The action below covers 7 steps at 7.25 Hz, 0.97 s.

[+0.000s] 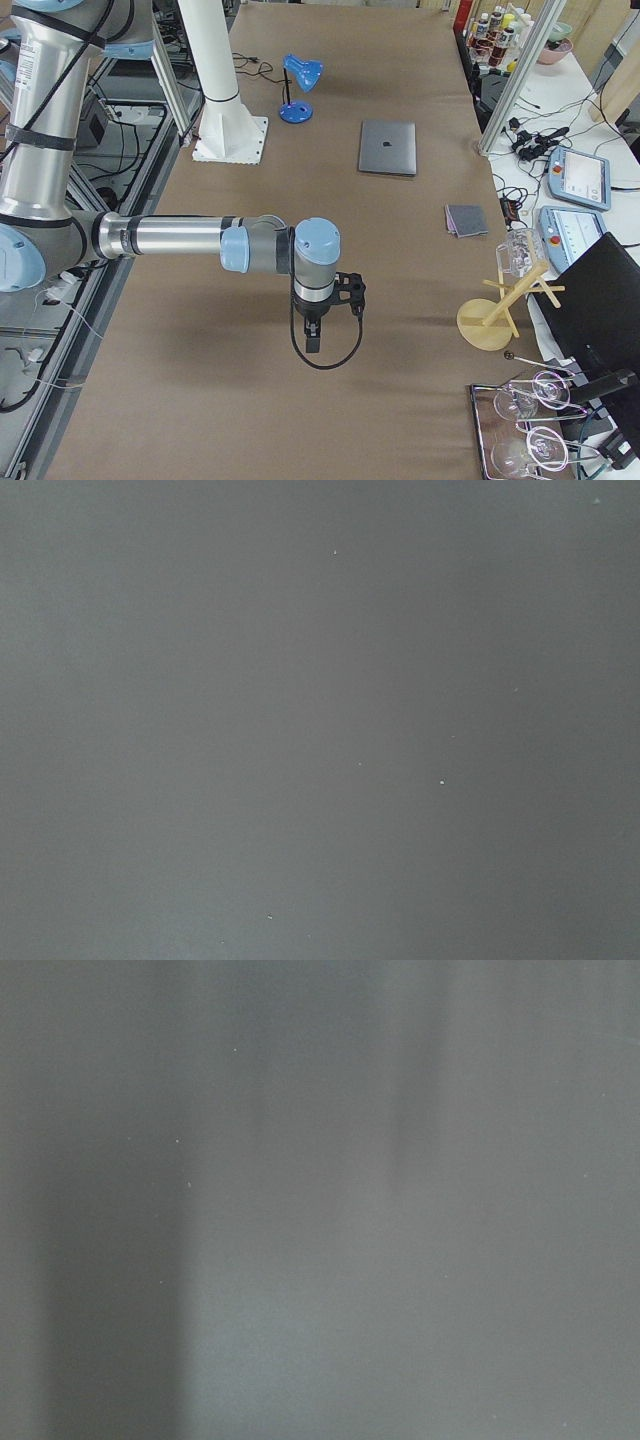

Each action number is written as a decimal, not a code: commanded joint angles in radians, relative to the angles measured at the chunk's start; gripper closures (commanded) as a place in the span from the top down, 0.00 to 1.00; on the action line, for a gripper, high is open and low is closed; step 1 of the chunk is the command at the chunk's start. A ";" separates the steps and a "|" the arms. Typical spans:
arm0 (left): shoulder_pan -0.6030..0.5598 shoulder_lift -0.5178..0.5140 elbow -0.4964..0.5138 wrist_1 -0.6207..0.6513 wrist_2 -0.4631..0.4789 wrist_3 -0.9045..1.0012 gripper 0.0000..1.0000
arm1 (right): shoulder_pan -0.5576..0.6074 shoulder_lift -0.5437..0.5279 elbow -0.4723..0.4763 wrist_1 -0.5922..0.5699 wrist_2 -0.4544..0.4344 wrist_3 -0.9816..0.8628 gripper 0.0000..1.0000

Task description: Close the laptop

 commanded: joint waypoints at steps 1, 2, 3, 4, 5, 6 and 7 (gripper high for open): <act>0.005 0.002 -0.010 0.000 0.003 0.003 0.98 | 0.000 -0.002 0.000 0.000 0.036 -0.006 1.00; 0.005 0.004 -0.007 0.000 0.003 0.002 0.98 | 0.000 -0.004 -0.003 0.000 0.036 -0.006 1.00; 0.005 0.005 -0.009 0.000 0.003 0.002 0.98 | 0.000 -0.007 -0.003 0.000 0.036 -0.006 1.00; 0.007 0.018 -0.009 -0.003 0.003 0.002 0.98 | 0.000 -0.009 -0.003 0.001 0.036 -0.006 1.00; 0.007 0.018 -0.010 -0.003 0.003 0.003 0.98 | 0.000 -0.009 -0.003 0.001 0.036 -0.006 1.00; 0.007 0.018 -0.010 -0.003 0.003 0.003 0.98 | 0.000 -0.009 -0.003 0.000 0.036 -0.006 1.00; 0.007 0.018 -0.012 -0.003 0.001 0.003 0.98 | 0.000 -0.009 -0.003 0.001 0.036 -0.007 1.00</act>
